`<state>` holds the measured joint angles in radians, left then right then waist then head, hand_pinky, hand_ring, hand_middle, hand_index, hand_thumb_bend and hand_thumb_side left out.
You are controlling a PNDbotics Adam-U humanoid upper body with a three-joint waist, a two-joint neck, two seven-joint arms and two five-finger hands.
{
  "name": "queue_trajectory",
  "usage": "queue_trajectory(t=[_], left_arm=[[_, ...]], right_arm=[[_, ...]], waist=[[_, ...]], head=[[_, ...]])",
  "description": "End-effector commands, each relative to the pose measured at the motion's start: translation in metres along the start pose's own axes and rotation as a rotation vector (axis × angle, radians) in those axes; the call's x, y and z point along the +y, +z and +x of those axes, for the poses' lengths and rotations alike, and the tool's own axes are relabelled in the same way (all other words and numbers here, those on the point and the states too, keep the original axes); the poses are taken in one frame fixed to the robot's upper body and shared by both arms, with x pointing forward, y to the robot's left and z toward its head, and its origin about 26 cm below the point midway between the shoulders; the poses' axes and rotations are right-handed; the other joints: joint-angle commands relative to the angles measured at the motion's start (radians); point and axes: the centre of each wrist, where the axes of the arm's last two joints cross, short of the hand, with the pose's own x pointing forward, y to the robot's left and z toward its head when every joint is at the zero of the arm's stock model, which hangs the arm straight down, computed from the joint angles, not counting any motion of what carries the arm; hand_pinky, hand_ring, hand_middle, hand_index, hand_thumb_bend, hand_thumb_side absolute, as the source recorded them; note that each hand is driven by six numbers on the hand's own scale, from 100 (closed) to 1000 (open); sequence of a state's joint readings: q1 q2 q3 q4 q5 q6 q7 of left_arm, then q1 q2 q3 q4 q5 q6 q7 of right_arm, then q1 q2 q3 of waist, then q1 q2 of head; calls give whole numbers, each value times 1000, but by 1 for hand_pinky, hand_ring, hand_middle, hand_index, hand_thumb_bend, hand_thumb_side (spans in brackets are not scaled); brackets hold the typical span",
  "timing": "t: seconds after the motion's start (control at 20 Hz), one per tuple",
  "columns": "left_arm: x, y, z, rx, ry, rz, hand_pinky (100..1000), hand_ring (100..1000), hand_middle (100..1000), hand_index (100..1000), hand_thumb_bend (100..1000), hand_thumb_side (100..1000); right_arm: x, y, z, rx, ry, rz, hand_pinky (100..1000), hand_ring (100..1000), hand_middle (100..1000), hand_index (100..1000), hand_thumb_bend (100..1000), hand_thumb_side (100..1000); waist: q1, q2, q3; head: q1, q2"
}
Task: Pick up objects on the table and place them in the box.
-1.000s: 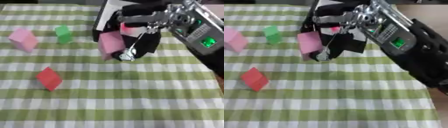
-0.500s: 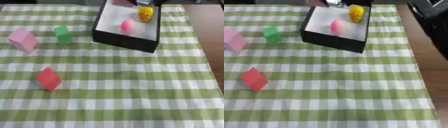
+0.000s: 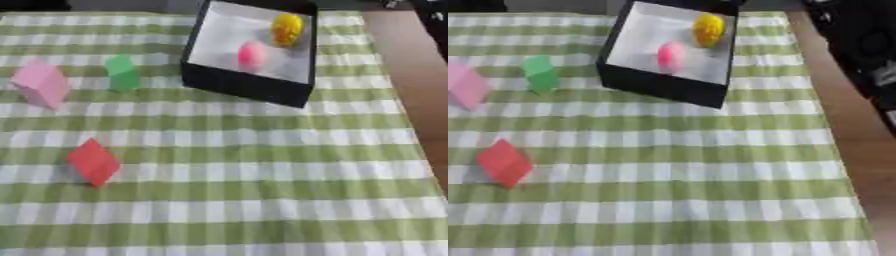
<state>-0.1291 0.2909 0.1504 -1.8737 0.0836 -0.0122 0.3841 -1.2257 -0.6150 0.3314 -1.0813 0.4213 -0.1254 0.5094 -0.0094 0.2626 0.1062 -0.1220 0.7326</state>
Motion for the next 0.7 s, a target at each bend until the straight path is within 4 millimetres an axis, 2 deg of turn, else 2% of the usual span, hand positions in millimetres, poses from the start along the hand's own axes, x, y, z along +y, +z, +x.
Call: queue_trajectory(t=[0.05,0.15,0.3,0.7], left_arm=[[3,-7,9,-39,-11,-10,774,813,797,803,100,765],[2,-7,10,-41,-10,-12,775,813,797,803,100,764],[0,-8,11,-45,-4,-15,775,813,797,803,100,764],[0,-8,12,-48,1,-9,775,813,796,803,100,764]], right_arm=[[-3,6,-21,55,26,-23,850,643,482,653,100,289],[6,4,-30,72,42,-8,852,650,487,652,100,306],[25,-2,-38,68,53,50,868,645,484,651,100,275],[68,-9,-57,72,76,187,876,664,499,665,100,321]], waist=[[-13,-6,5],[-14,-3,7],[-12,1,11],[-13,4,23]], head=[[-8,-18],[-10,-20],[-15,-22],[-37,-28]])
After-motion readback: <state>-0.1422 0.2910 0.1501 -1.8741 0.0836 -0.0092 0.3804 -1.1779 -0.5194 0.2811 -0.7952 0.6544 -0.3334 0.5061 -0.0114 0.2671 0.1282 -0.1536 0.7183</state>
